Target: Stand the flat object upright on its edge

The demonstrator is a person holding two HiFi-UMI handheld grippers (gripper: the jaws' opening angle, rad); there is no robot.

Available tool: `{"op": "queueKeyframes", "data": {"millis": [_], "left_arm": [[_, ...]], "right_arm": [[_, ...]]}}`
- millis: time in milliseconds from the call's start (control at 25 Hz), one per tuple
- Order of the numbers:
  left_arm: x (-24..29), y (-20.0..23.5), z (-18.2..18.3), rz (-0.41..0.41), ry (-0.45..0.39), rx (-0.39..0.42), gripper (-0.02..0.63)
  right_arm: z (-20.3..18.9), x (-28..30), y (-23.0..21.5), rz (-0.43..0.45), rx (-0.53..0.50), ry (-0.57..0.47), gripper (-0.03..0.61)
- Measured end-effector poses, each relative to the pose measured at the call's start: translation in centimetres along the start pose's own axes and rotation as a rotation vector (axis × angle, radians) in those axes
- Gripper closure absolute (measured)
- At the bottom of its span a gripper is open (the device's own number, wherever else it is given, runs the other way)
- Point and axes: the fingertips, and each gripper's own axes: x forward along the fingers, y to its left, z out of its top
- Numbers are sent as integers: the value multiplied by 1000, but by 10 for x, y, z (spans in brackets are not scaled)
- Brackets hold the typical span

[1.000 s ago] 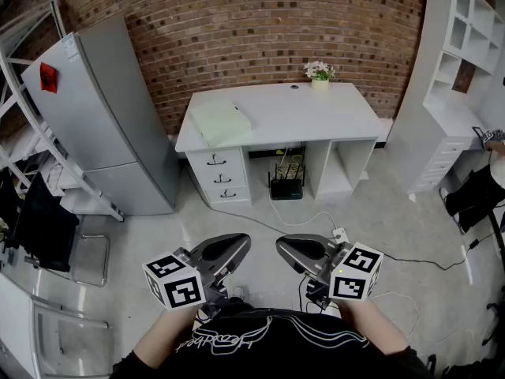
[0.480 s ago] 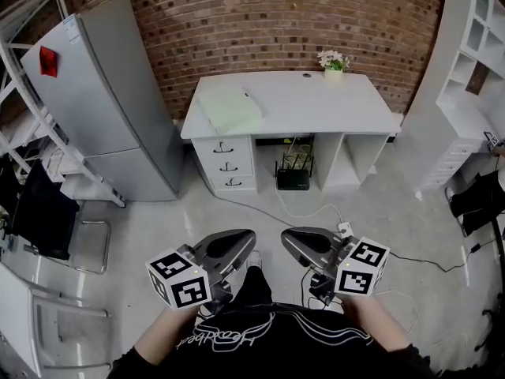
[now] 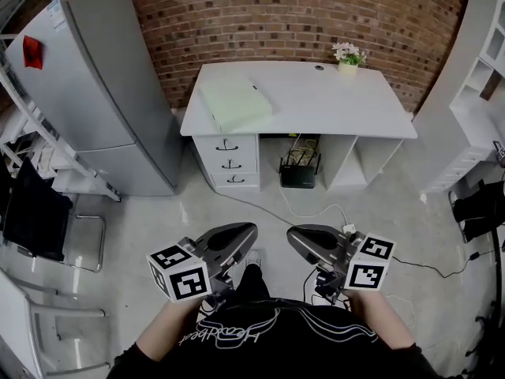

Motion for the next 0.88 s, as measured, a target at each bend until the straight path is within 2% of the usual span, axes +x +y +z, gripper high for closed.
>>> {"op": "queueKeyframes", "data": {"millis": [520,880], "left_arm": [[51,178,88,21,51,-151,612],[67,270,146,44,19,-192,612]], "right_arm": [[53,115,-144,-96,75,81,574],[102,177,-214,-171,8,87,574]]}}
